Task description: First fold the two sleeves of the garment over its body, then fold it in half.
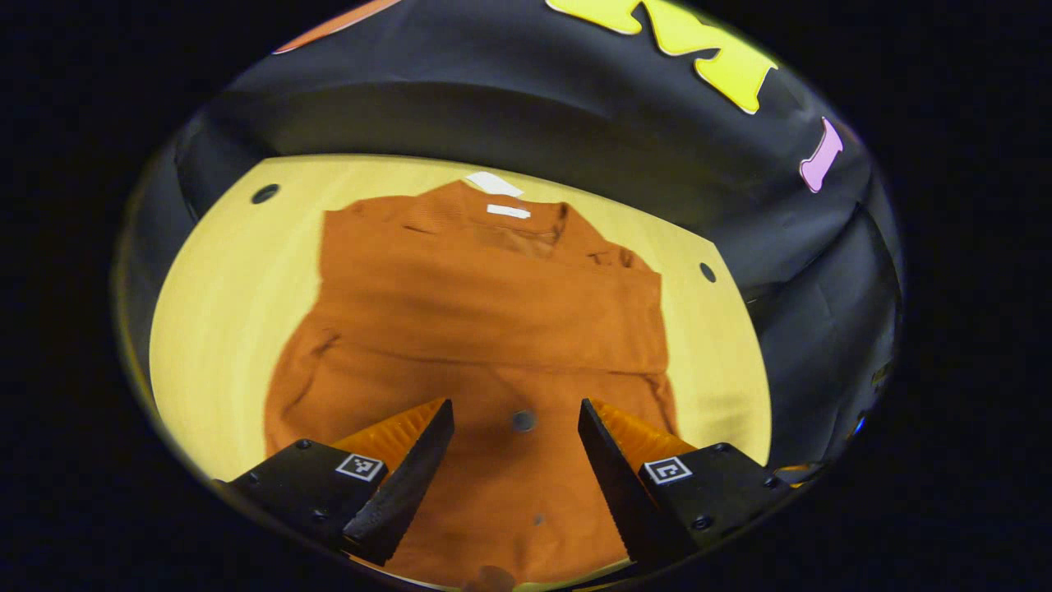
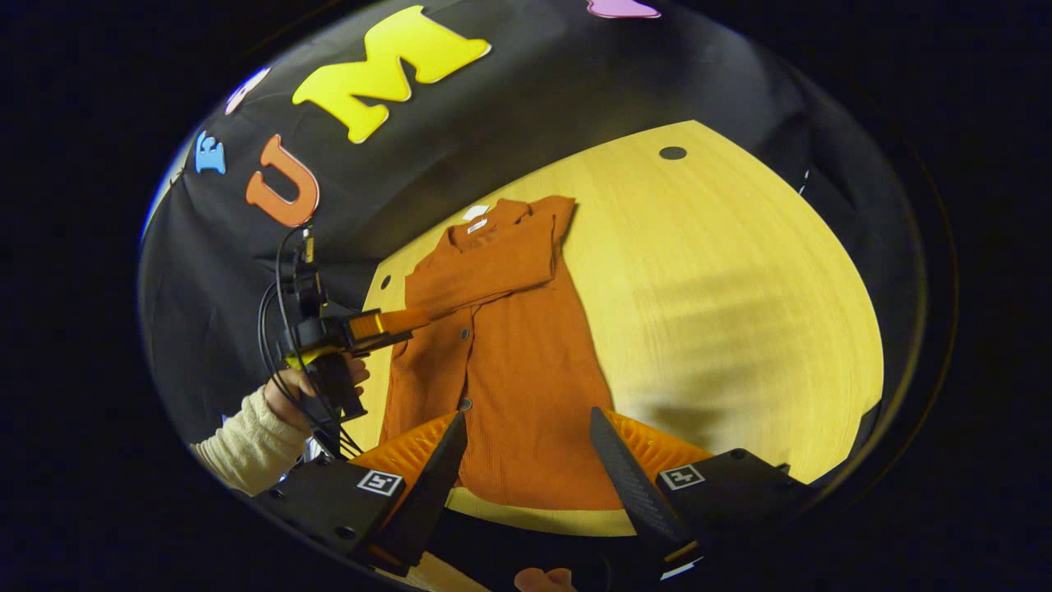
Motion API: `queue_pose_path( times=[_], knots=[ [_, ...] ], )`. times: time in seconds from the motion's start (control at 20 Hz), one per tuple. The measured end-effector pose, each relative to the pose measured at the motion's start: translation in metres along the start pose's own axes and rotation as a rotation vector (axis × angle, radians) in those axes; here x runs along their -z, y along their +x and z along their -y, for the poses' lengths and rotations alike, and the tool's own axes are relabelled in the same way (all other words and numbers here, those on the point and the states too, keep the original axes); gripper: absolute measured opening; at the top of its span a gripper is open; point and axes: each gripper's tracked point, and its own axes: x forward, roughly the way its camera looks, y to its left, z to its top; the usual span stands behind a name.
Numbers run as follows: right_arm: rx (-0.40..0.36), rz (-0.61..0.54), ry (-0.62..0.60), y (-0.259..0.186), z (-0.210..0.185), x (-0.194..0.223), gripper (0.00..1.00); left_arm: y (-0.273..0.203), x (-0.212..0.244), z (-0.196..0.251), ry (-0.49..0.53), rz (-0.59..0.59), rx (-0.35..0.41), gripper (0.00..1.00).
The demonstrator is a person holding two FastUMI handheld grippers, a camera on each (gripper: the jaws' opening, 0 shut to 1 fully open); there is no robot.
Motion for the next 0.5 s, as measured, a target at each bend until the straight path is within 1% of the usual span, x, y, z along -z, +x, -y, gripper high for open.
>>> queue_pose_path(
  times=[0.05, 0.1, 0.15, 0.2, 0.25, 0.35, 0.45, 0.5],
  knots=[
    [0.000, -0.013, -0.014, 0.008, -0.007, 0.006, 0.97, -0.007, 0.012, -0.021, 0.017, 0.015, -0.034, 0.99],
    [0.000, -0.028, -0.027, 0.016, -0.012, 0.012, 0.93, -0.019, 0.022, -0.040, 0.028, 0.029, -0.067, 0.99],
    [0.005, -0.044, -0.039, 0.024, -0.016, 0.018, 0.93, -0.028, 0.033, -0.059, 0.034, 0.038, -0.094, 0.99],
    [0.010, -0.059, -0.051, 0.031, -0.017, 0.025, 0.97, -0.038, 0.043, -0.075, 0.034, 0.043, -0.118, 1.00],
    [0.016, -0.073, -0.063, 0.038, -0.018, 0.031, 0.97, -0.048, 0.054, -0.090, 0.031, 0.039, -0.138, 0.99],
    [0.038, -0.099, -0.093, 0.049, -0.016, 0.040, 0.97, -0.065, 0.077, -0.112, 0.030, 0.024, -0.153, 0.99],
    [0.063, -0.127, -0.115, 0.058, -0.008, 0.050, 0.97, -0.073, 0.100, -0.134, 0.032, 0.001, -0.188, 0.99],
    [0.075, -0.143, -0.121, 0.061, -0.004, 0.055, 0.97, -0.077, 0.108, -0.140, 0.027, -0.012, -0.193, 0.99]
  ],
)
